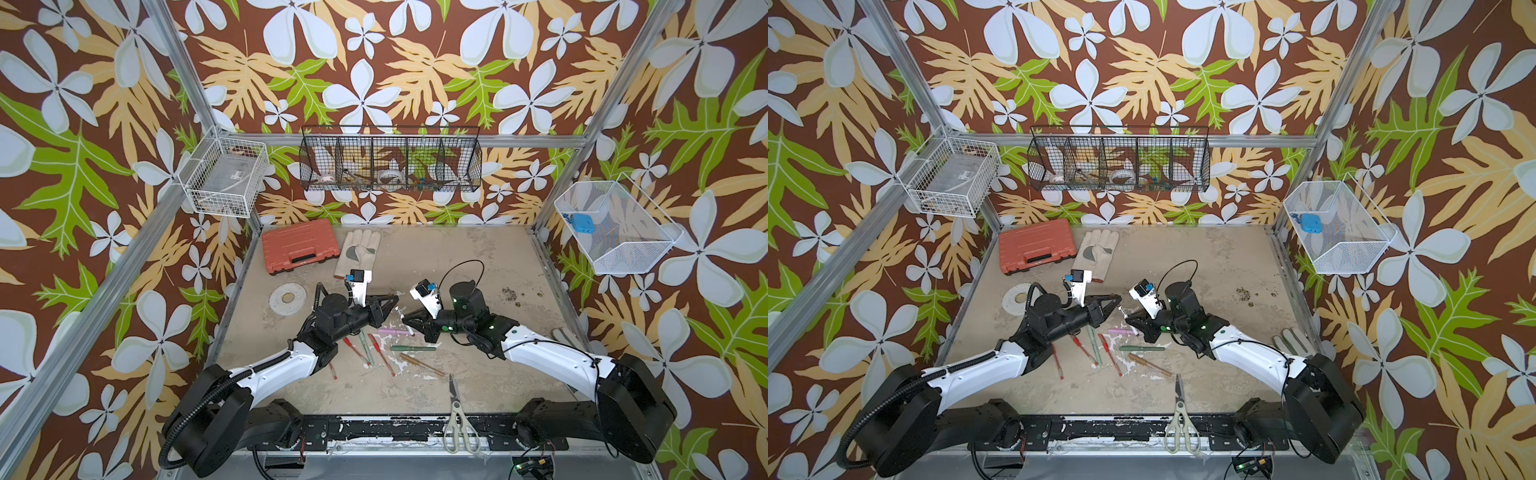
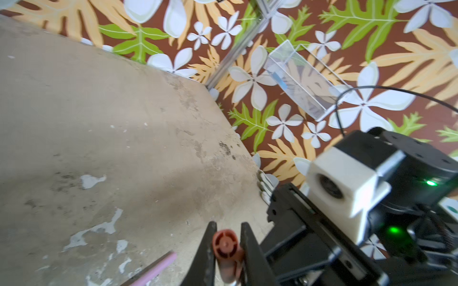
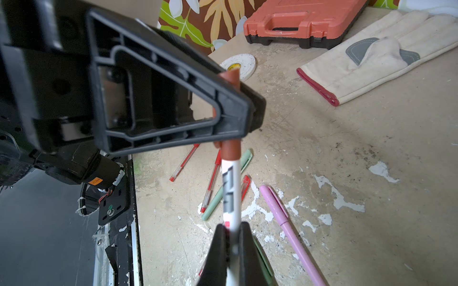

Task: Remove pen caps from pens
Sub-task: Open the pen cap on the pen.

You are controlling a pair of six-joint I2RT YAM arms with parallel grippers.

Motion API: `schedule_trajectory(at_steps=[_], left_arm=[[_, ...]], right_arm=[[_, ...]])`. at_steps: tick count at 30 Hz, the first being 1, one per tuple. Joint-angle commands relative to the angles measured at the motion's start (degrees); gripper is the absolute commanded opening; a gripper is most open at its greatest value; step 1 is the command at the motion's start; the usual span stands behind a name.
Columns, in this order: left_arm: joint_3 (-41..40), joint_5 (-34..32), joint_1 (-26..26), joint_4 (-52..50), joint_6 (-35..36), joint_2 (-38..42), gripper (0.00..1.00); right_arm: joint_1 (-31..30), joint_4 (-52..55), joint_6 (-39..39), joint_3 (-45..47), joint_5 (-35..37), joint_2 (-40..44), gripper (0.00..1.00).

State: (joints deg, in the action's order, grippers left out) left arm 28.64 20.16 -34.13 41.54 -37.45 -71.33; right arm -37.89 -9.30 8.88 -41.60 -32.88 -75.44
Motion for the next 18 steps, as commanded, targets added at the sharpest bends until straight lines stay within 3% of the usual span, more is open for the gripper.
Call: schedule_trajectory(at_steps=[1,5,8,11,15,18], left_arm=[[0.01,1.6,0.12,2.05,-0.15,-0.26,0.03],[-0.19,0.45,0.12,1.52,0.54,-0.03,0.0],[-0.08,1.16,0.12,1.85,0.35,-0.54,0.0],[-0.17,2.49,0.12,2.97,-0.19,-1.34,0.0],[-0.17,5.4,0.12,5.38,-0.84,-2.33,0.0],[-0.43,7.75,0.1,8.1,-1.86,-3.13,0.0]], right_arm=[[-0.13,-1.51,0.18,-0.48,-0.73,-0.19,0.06],[-0.17,-1.51,0.17,-0.55,-0.69,-0.31,0.12],[-0.17,-1.77,-0.1,-0.2,-0.78,0.25,0.36],[-0.16,-2.41,-0.18,0.35,-0.31,0.94,0.49],[-0.17,-2.96,-0.18,0.33,-0.7,0.83,0.48],[-0.18,-2.84,-0.1,0.0,-0.69,0.17,0.32]])
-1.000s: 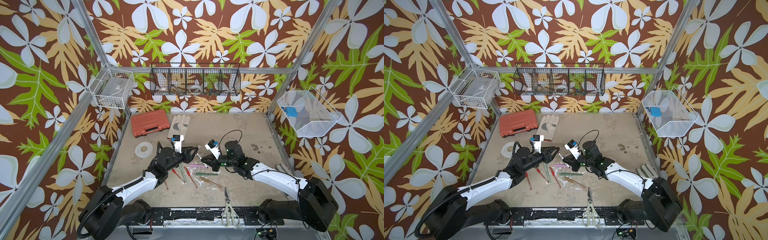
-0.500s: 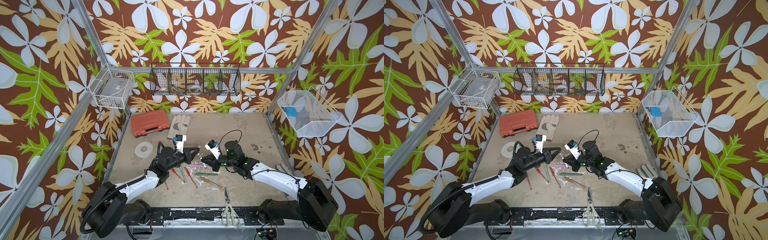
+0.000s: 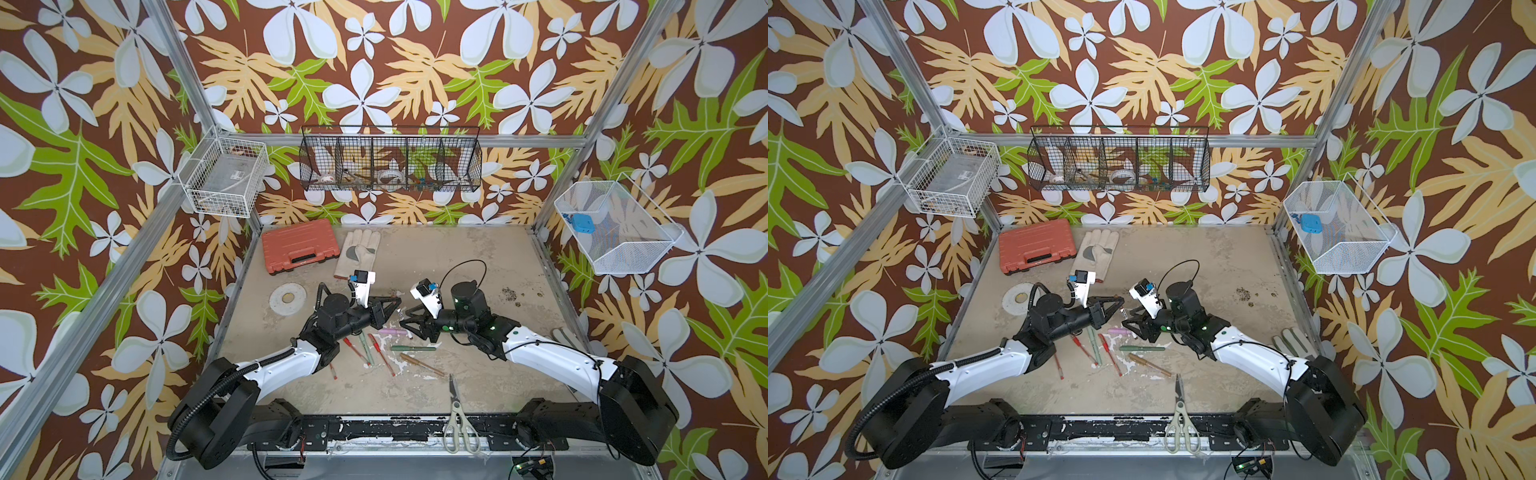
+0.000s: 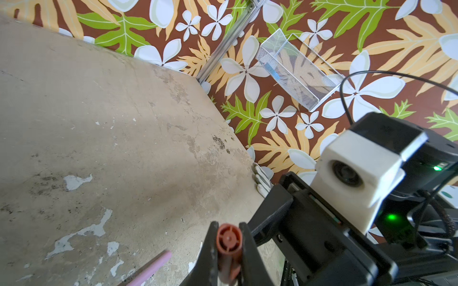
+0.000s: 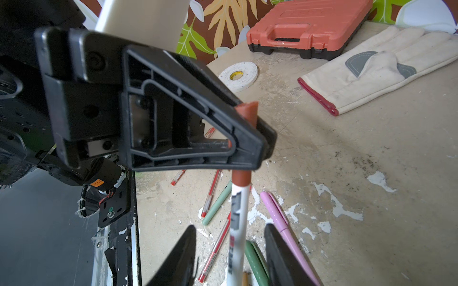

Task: Remove pen caps from pens
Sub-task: Open the pen cap on the pen.

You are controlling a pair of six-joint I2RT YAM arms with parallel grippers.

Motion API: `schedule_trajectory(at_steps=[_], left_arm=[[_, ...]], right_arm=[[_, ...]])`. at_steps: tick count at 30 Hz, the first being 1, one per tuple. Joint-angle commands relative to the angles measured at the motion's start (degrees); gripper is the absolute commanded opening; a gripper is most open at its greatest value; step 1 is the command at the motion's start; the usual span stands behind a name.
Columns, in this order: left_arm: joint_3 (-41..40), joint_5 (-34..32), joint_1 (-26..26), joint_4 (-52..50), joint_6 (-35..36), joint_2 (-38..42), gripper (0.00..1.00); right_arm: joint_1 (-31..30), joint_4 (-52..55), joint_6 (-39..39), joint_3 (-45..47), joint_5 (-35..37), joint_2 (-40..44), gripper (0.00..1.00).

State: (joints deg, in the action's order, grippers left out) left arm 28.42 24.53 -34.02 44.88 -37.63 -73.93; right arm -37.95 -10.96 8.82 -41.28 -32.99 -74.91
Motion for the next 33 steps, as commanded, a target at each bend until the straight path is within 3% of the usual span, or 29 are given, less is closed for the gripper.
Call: schedule_trajectory(at_steps=[1,7,11,13,14,19,22,30,33], left_arm=[[-0.28,4.11,0.01,5.44,-2.11,-0.96,0.0],[-0.3,5.58,0.01,7.65,-3.2,-2.22,0.0],[-0.39,5.56,0.05,7.7,-3.09,-2.06,0.0],[-0.46,5.1,0.06,7.48,-2.98,-1.65,0.0],[-0.46,4.86,0.01,7.3,-2.9,-1.53,0.0],[-1.49,2.32,0.39,6.94,-3.66,-0.37,0.0],[-3.29,1.41,3.17,8.12,-5.96,0.51,0.0],[-6.06,-1.59,7.05,7.72,-6.62,4.66,0.0],[-7.18,-1.8,8.61,8.37,-7.6,6.15,0.0]], right_arm=[[-0.19,-1.23,-0.03,-0.45,-0.61,-0.62,0.31],[-0.36,-1.16,-0.1,-0.82,-2.67,-1.78,0.3],[-0.61,-0.55,-0.23,-1.35,-2.87,-2.6,0.15],[-0.63,-0.8,-0.12,-1.21,-2.56,-2.49,0.01],[-0.59,-0.91,-0.06,-1.05,-2.36,-2.31,0.0],[-0.7,-1.51,0.18,-0.4,-1.22,-2.14,0.0],[-0.8,-1.54,0.41,-0.21,-1.05,-2.84,0.0],[-5.88,2.41,-2.89,-2.4,9.21,-5.64,0.0],[-6.28,3.0,-3.19,-3.02,7.25,-7.14,0.0]])
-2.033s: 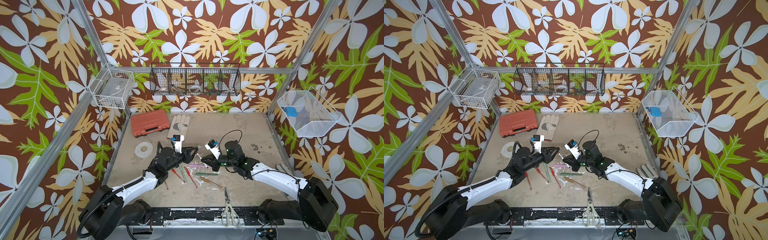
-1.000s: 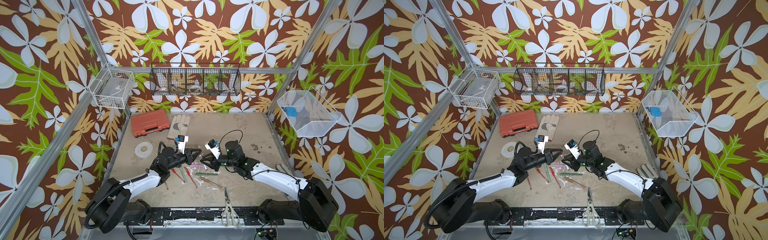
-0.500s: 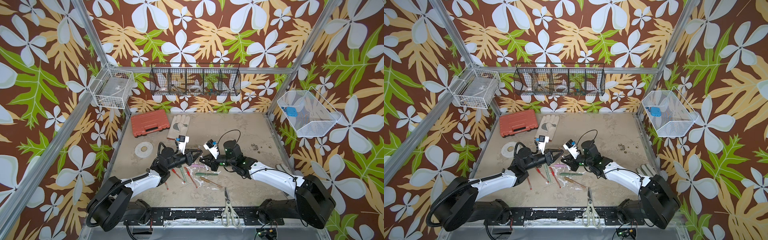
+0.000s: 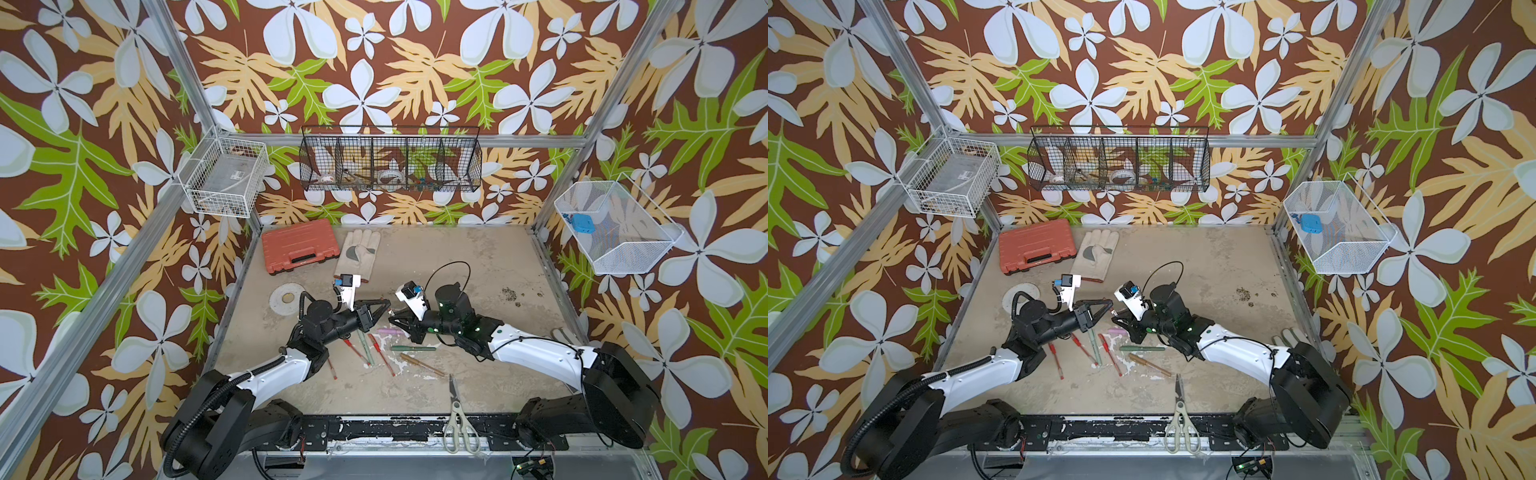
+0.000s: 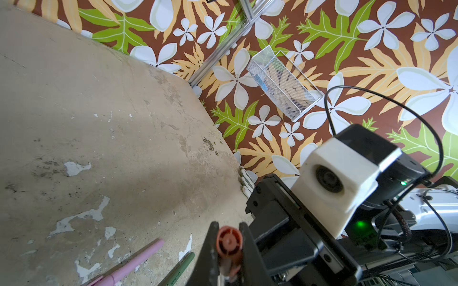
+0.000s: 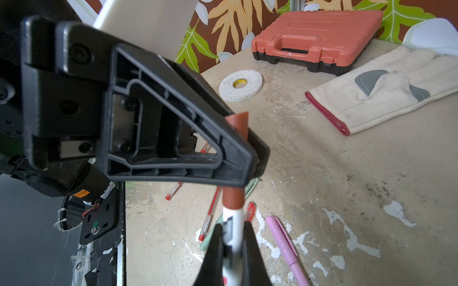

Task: Remove pen caps from pens
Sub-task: Open the pen cap on the pen, then place the pen at the center of the table, then place the pen cap at the middle-left of the table.

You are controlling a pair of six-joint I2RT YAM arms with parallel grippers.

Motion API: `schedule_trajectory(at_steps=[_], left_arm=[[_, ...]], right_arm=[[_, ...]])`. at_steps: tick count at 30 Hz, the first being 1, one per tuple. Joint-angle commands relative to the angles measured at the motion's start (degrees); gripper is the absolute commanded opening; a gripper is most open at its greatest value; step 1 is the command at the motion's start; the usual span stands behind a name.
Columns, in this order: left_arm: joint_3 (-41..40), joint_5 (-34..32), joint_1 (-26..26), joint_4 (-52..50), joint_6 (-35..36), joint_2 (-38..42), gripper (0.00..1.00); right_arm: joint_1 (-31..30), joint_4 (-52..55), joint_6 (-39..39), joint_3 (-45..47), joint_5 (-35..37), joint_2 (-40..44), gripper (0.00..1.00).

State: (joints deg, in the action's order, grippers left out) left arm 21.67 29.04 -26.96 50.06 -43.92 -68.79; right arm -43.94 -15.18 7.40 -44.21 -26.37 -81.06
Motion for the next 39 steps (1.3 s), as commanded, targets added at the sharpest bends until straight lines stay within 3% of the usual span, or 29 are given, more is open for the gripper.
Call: schedule_trajectory(at_steps=[1,11,16,19,23,28,33,39], left_arm=[[-0.72,-6.17,1.96,3.45,-1.66,1.24,0.0],[-0.31,-6.59,2.55,2.1,-1.67,0.67,0.0],[3.99,-17.2,2.61,-15.49,4.2,2.01,0.0],[5.67,-21.52,2.6,-20.4,5.75,0.31,0.0],[9.08,-24.8,2.94,-25.57,7.05,-5.25,0.0],[10.78,-26.16,5.1,-27.68,7.5,-11.07,0.0],[12.81,-22.09,7.38,-27.61,7.71,-18.22,0.0],[13.57,-21.48,9.47,-27.79,8.25,-21.52,0.0]], right_arm=[[-0.23,7.32,-1.85,-0.24,-0.12,-1.25,0.0],[-0.22,7.92,-1.31,-0.69,1.25,-1.24,0.0],[1.46,9.06,0.63,-0.76,6.74,-0.29,0.0],[5.1,9.34,3.87,-0.27,9.31,-0.07,0.0],[9.03,12.4,6.47,-1.04,19.85,-0.42,0.0],[12.7,18.52,9.08,-6.83,29.29,-6.19,0.0],[13.46,22.23,8.42,-14.43,35.24,-14.16,0.0],[17.09,23.28,9.47,-21.01,33.98,-22.48,0.0]])
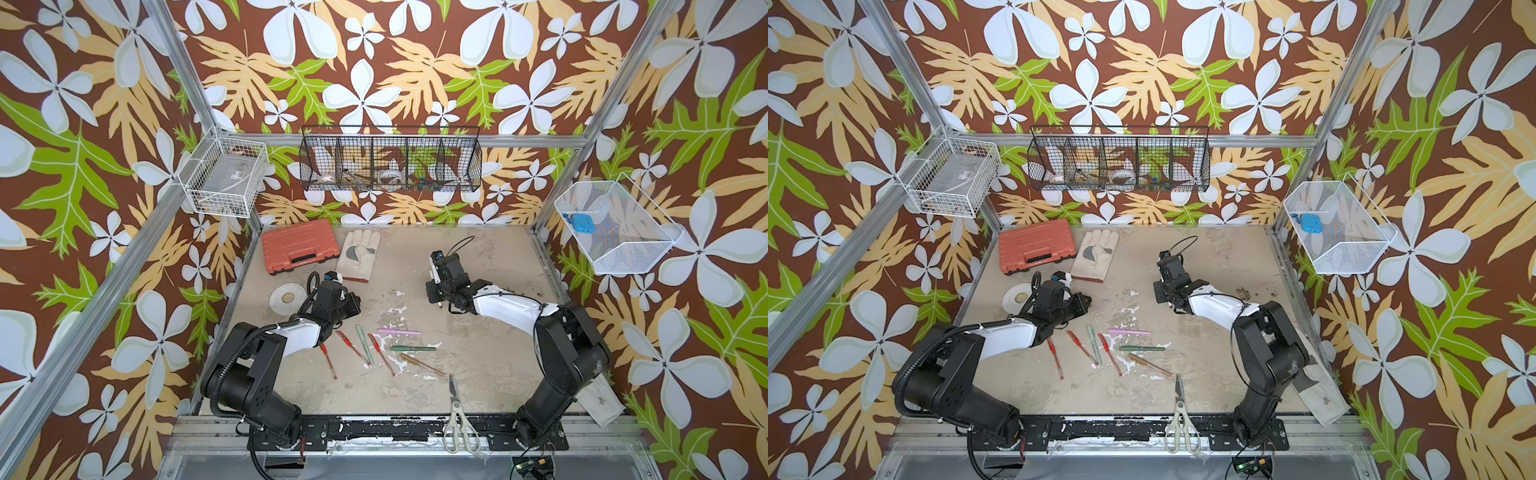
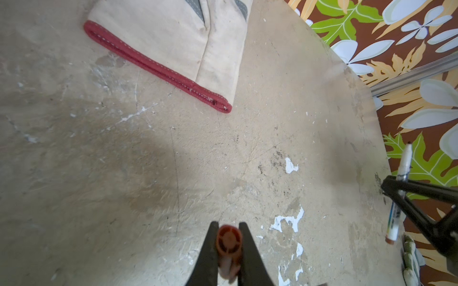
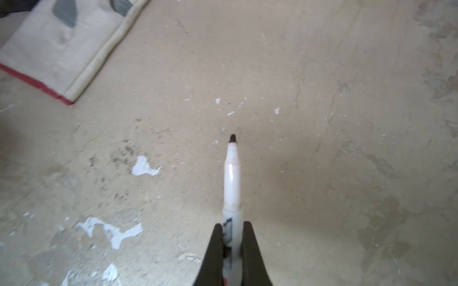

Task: Remove pen caps from pens
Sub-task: Place the pen cap at the middle-left of the table.

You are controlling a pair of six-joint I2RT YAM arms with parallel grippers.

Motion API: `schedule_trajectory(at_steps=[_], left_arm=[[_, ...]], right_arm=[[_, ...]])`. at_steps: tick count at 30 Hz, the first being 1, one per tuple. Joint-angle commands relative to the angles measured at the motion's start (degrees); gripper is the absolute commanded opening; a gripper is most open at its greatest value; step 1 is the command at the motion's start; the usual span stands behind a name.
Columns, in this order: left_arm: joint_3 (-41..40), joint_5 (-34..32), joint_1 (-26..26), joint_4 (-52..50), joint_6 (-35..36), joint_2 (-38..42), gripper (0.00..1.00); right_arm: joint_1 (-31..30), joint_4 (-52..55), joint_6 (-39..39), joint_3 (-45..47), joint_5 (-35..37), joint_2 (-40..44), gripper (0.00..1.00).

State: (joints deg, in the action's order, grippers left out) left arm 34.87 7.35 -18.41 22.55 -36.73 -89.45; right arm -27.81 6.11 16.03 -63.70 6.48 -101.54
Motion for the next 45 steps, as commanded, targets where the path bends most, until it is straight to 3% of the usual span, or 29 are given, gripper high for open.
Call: schedule_trajectory(at_steps=[1,18,28,37,45], left_arm=[[0.5,0.13,1.12,-0.4,1.36,-1.27,0.0],[2.83,-0.1,3.66,-1.74,2.28,-7.5,0.04],[2.92,-0.35,4.25,-2.75,1.94,-7.24,0.18],[2.05,-3.37,4.29,-4.16,1.78,-3.83,0.41],[1.43,-3.56,4.32,-4.83,2.18,-0.05,0.46]], right_arm=[[1.39,1.89,0.88,-2.04,0.81,-2.84,0.0],[5.27,3.81,1.99,-9.56,-2.11,-13.57,0.03],[5.62,4.96,1.65,-10.54,-2.44,-13.89,0.19],[6.52,5.94,0.46,-10.02,-4.03,-10.58,0.31],[6.34,3.08,-1.85,-1.76,-7.09,4.8,0.42]])
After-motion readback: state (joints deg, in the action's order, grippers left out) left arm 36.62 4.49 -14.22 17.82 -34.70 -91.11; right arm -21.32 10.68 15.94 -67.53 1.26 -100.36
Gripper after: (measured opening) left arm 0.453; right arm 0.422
